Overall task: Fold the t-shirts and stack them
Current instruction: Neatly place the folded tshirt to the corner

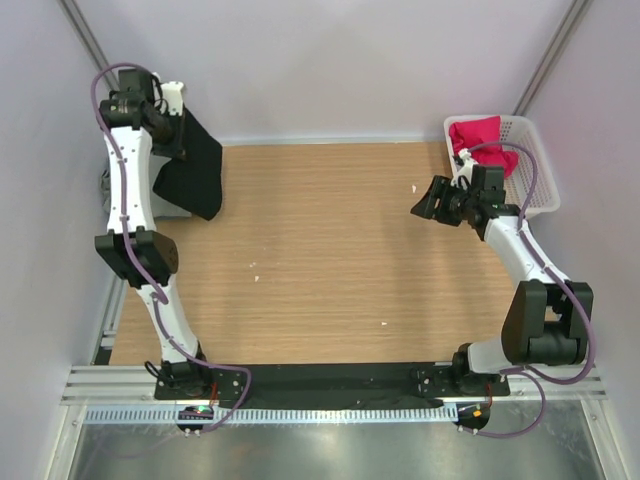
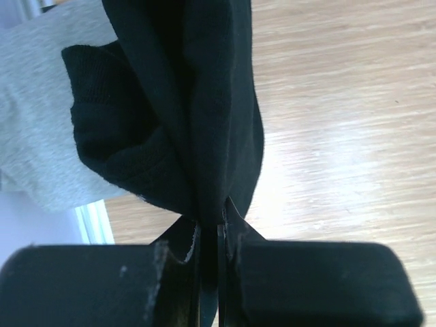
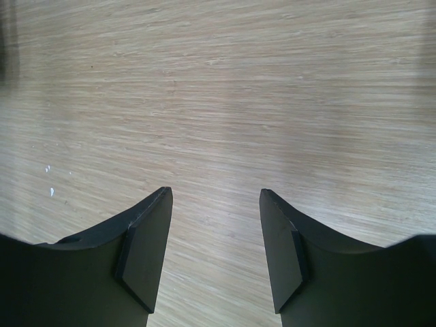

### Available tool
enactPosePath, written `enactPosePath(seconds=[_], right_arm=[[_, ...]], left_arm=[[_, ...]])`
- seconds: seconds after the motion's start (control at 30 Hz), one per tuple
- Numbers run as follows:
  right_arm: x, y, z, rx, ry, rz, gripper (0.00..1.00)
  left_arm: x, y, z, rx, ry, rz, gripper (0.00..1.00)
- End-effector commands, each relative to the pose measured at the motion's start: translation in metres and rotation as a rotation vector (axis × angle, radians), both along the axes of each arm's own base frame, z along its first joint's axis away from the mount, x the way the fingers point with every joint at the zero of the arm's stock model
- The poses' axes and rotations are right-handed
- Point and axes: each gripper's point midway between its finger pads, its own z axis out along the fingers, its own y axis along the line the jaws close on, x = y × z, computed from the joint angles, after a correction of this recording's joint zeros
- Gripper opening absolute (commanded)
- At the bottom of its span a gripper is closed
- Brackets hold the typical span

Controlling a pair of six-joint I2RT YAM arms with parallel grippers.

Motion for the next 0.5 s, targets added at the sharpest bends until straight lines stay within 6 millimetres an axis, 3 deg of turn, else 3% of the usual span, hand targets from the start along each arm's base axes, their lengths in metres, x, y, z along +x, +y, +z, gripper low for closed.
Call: enactPosePath(seconds=[0.0, 0.23, 0.47], right_arm=[[0.004, -0.002, 0.023, 0.013, -0.082, -0.004, 0.6], [0.001, -0.005, 0.02, 0.022, -0.077, -0.019, 0.6], [-0.002, -0.01, 0.016, 0.028, -0.069, -0.034, 0.6]], left_arm=[[0.007, 0.027, 0.033, 0.042, -0.114, 0.042, 0.0], [0.01, 0.055, 0.039, 0.063, -0.144, 0.094, 0.0], [0.017, 0.079, 0.023, 0.141, -0.115, 0.121, 0.0]])
